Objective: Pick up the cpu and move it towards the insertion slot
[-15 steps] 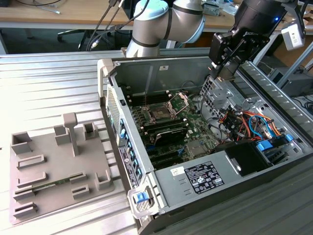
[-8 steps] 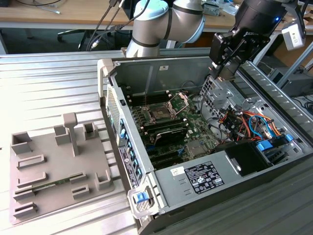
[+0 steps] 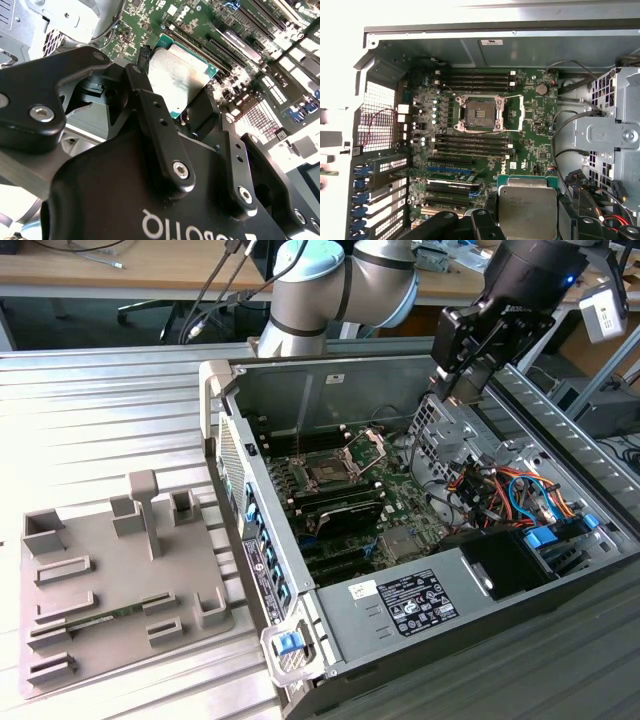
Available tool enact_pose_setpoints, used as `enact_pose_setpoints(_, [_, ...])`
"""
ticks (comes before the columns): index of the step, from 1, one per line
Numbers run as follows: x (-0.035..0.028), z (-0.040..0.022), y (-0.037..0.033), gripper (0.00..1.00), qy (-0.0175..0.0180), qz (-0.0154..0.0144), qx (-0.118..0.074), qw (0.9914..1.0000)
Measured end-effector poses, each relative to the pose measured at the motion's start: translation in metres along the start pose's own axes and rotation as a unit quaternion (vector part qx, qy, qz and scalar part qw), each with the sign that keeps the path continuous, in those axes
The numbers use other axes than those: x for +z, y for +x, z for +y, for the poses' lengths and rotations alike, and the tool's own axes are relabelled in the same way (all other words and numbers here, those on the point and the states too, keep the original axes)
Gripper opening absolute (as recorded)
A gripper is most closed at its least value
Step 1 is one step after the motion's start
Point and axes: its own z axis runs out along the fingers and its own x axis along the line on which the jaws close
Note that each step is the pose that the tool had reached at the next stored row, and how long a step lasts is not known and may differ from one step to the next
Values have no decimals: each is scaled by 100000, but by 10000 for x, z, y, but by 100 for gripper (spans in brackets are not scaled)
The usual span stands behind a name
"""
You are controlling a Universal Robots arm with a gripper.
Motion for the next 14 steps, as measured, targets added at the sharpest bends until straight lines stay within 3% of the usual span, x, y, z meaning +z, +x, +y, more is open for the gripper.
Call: enact_pose_setpoints(14, [2,-1,-25,55,0,-3,-1,100000])
